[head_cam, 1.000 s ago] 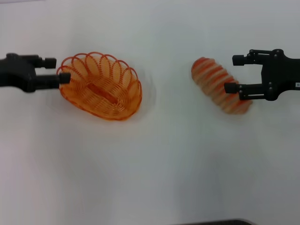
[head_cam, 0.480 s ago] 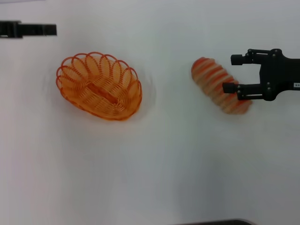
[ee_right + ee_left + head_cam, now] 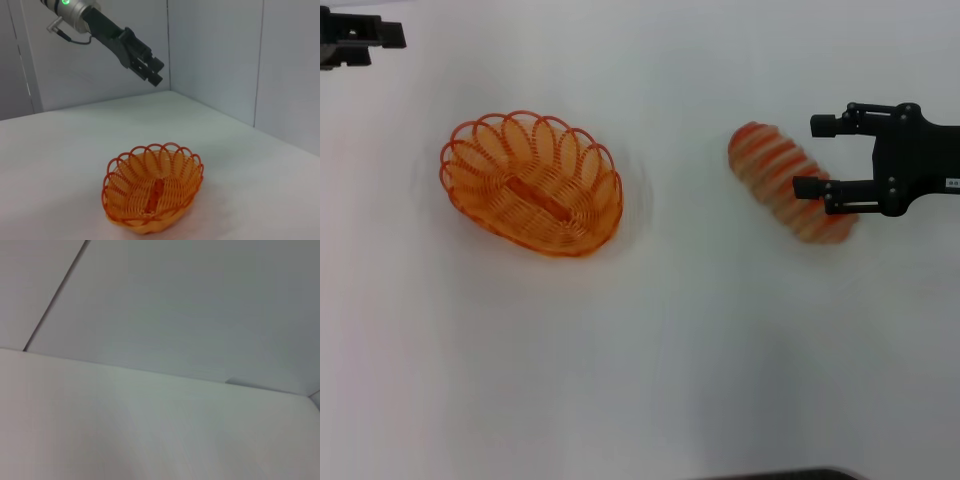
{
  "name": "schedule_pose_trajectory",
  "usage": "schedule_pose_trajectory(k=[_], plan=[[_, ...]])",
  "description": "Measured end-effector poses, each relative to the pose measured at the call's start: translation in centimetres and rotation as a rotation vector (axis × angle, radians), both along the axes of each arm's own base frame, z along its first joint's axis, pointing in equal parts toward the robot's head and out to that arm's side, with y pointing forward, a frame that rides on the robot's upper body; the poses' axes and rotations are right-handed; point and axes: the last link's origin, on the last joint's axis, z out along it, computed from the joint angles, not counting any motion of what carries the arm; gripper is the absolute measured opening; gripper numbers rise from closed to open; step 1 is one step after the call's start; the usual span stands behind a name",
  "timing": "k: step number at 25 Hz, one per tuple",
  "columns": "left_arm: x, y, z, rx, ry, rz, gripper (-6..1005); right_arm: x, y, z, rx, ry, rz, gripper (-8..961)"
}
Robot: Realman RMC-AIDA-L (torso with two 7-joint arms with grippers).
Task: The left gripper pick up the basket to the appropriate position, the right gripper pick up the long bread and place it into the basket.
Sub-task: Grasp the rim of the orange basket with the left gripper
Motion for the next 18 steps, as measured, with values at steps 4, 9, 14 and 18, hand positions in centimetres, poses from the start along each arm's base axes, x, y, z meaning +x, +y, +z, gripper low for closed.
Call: schedule_pose_trajectory(k=[4,9,14,18], plan=[[1.1,0.6,0.4,-0.026,0.065,-0.046,663,0.0,0.0,0.0,0.002,-0.003,0.009,820],[3.1,1.8,-0.1,-0.112,0.208,-0.087,659,-0.2,0.0,-0.1,-0.005,-0.006,0.022,820],[5.6,3.1,-1.2,-0.175,0.348,-0.135,662,-0.2,0.0,-0.1,-0.007,-0.005,0.024,820],[7.1,3.8,-2.0,-0.226,0.470,-0.182,660,-0.2,-0.1,-0.1,-0.005,-0.005,0.025,820]])
